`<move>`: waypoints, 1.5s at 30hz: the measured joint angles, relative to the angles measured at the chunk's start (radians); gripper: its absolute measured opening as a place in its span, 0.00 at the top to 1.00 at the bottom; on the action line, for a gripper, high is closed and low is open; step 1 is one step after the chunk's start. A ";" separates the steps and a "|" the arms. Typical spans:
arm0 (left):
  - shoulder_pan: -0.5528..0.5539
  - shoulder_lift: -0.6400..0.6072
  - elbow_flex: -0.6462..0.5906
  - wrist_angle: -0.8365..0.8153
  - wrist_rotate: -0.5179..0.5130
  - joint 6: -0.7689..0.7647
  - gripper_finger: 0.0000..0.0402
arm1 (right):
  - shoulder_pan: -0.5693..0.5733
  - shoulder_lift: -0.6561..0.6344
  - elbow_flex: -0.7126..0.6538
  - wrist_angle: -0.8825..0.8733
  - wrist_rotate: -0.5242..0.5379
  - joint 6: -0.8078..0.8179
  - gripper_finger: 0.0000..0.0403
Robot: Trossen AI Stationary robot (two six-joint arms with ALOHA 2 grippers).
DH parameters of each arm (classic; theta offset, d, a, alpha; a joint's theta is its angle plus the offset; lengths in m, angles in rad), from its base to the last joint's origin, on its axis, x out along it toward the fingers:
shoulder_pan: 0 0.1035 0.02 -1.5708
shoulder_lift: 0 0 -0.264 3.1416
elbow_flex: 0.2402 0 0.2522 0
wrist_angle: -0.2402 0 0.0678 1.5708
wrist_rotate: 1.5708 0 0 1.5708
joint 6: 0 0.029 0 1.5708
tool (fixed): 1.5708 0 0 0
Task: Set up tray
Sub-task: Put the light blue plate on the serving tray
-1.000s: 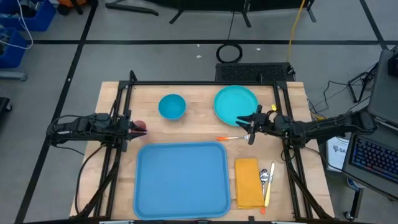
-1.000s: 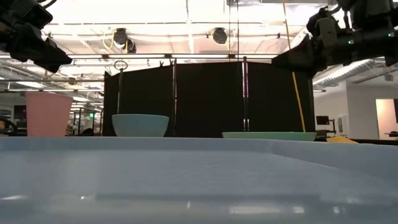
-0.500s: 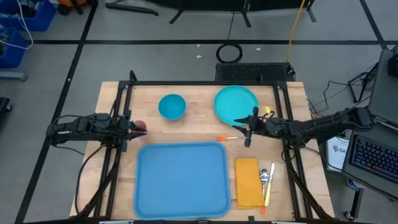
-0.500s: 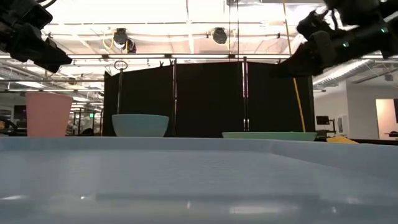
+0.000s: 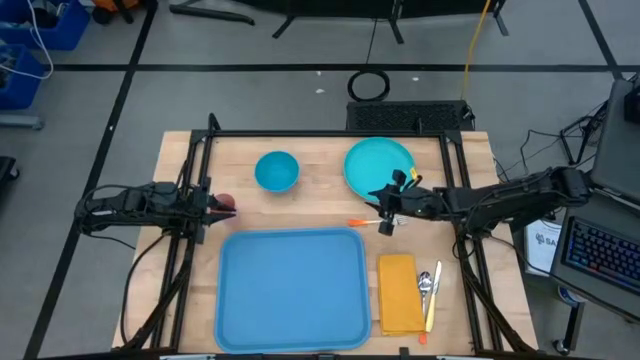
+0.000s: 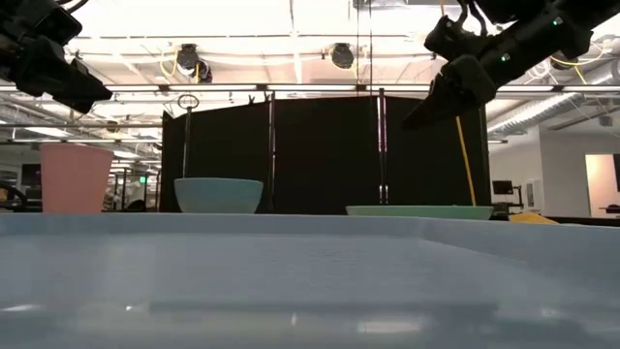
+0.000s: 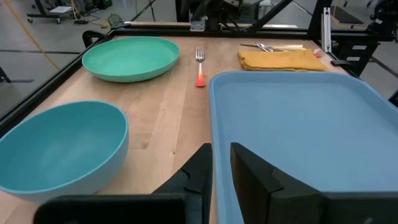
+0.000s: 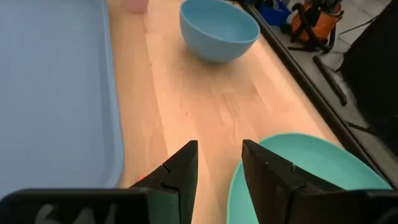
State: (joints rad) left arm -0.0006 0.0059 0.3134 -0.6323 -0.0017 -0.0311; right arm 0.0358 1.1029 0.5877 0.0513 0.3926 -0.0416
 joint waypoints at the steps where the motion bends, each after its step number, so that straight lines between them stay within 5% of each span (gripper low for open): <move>1: 0.000 0.000 0.000 0.000 0.000 0.000 0.85 | 0.000 0.004 0.000 -0.001 0.000 0.002 0.71; 22: 0.001 0.000 0.000 0.097 -0.144 0.175 0.85 | -0.001 0.014 0.000 -0.273 -0.059 0.186 0.71; 32: -0.002 0.000 0.000 0.244 -0.078 -0.221 0.85 | -0.059 0.127 0.000 -0.311 -0.103 0.206 0.71; 45: -0.002 0.000 0.000 0.242 -0.078 -0.234 0.85 | -0.146 0.199 0.000 -0.285 -0.082 0.137 0.71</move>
State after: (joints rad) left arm -0.0025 0.0063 0.3134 -0.3901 -0.0797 -0.2647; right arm -0.1106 1.3019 0.5877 -0.2338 0.3111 0.0952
